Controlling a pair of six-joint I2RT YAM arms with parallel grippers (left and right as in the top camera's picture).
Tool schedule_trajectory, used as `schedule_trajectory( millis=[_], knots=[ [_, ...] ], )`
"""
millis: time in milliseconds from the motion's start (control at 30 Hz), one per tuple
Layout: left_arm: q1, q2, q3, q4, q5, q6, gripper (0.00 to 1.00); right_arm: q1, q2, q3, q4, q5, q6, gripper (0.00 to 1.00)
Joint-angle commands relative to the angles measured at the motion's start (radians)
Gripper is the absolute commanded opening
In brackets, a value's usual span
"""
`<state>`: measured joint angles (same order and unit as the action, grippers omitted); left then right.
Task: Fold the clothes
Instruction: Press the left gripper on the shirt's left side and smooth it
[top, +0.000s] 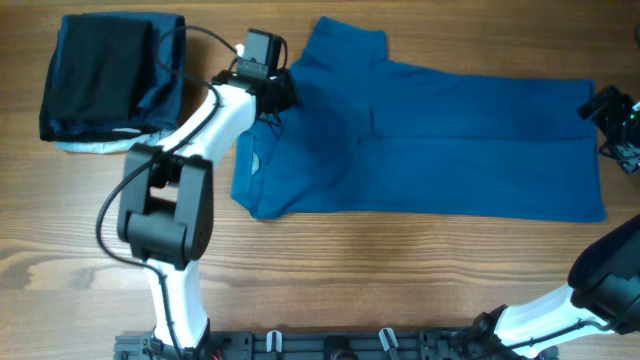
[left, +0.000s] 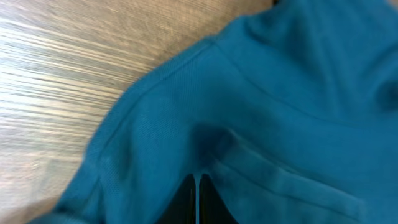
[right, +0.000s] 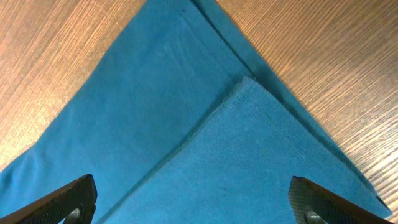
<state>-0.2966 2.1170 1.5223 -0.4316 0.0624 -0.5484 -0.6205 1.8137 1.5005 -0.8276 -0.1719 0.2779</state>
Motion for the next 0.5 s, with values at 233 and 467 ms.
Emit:
schedule_trajectory(
  millis=[233, 467],
  knots=[
    [0.006, 0.079, -0.006, -0.101, -0.134, 0.023, 0.04, 0.000, -0.005, 0.003, 0.005, -0.017, -0.013, 1.00],
    [0.007, 0.105, -0.077, -0.191, -0.143, -0.022, 0.04, 0.000, -0.005, 0.003, 0.005, -0.017, -0.013, 1.00]
  ],
)
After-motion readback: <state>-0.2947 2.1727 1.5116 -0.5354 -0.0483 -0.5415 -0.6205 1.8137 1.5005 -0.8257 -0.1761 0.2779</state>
